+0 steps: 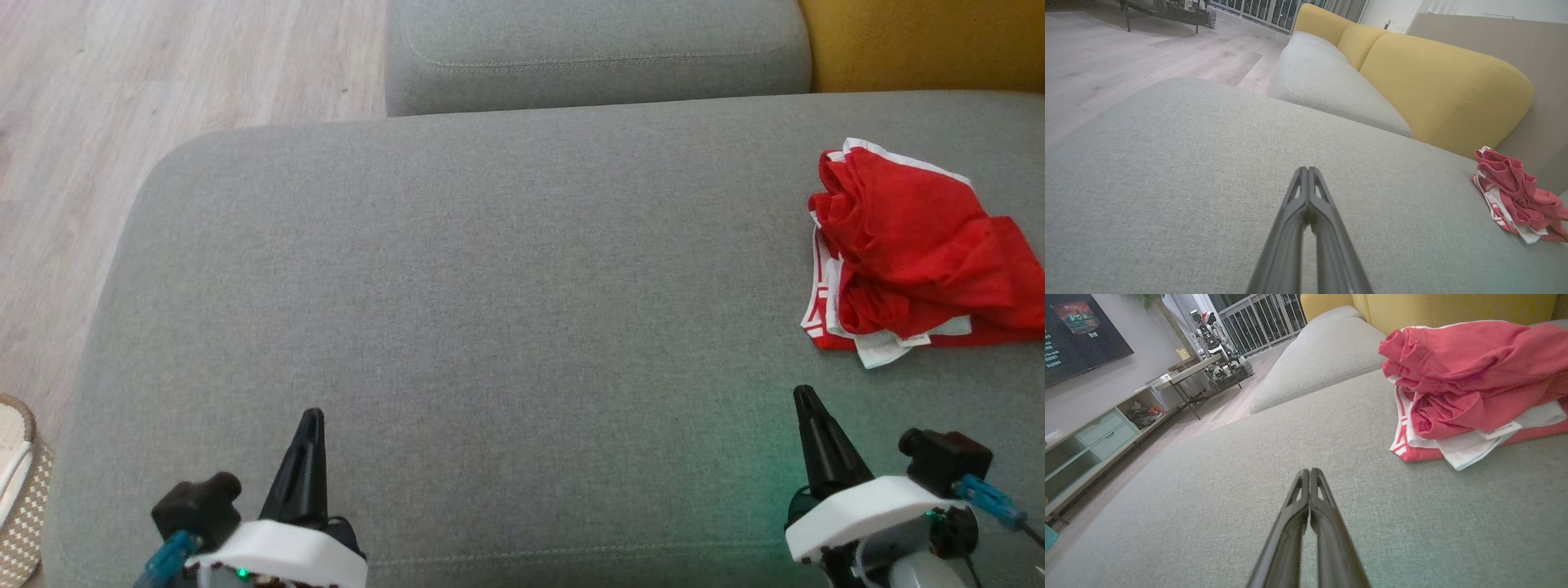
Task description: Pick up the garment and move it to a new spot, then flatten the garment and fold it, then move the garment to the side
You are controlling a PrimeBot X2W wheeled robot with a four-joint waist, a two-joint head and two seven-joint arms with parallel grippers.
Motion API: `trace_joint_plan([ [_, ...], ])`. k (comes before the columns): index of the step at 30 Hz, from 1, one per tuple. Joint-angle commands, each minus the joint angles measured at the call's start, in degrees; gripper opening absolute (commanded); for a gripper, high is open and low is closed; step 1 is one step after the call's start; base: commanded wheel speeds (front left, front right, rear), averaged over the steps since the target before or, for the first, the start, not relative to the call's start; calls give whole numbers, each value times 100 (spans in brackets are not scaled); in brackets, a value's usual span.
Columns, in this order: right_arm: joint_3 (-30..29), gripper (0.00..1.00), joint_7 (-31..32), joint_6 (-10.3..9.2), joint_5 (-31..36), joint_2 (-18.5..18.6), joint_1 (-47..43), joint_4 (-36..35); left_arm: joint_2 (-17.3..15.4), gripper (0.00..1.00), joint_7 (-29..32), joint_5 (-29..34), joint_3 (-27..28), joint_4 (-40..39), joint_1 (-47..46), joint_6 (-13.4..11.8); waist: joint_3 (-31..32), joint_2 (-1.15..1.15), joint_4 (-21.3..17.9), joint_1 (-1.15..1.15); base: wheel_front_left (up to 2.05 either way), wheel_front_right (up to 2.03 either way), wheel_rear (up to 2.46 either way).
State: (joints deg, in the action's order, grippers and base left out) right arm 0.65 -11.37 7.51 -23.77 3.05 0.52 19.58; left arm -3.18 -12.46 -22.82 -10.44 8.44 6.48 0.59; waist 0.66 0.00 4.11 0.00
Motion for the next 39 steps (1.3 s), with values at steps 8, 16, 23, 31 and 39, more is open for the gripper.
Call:
trace_joint_plan([
  [8,-78,0,159,0,-648,-2,286,-244,-84,0,125,-688,163,-98,-389,102,-7,0,-34,0,0,0,0],
  [16,-130,0,291,-1,-1152,-3,309,-269,-105,0,235,-1230,246,-49,-459,150,-13,0,-64,0,0,0,0],
  [23,-169,0,391,-1,-1531,-4,326,-289,-117,0,322,-1635,314,-14,-509,186,-18,0,-88,0,0,0,0],
  [31,-222,0,524,-1,-2036,-5,349,-314,-130,0,441,-2171,408,35,-577,234,-24,0,-118,0,0,0,0],
  [39,-274,0,657,-1,-2542,-7,372,-340,-140,0,564,-2704,506,88,-646,282,-31,0,-149,0,0,0,0],
])
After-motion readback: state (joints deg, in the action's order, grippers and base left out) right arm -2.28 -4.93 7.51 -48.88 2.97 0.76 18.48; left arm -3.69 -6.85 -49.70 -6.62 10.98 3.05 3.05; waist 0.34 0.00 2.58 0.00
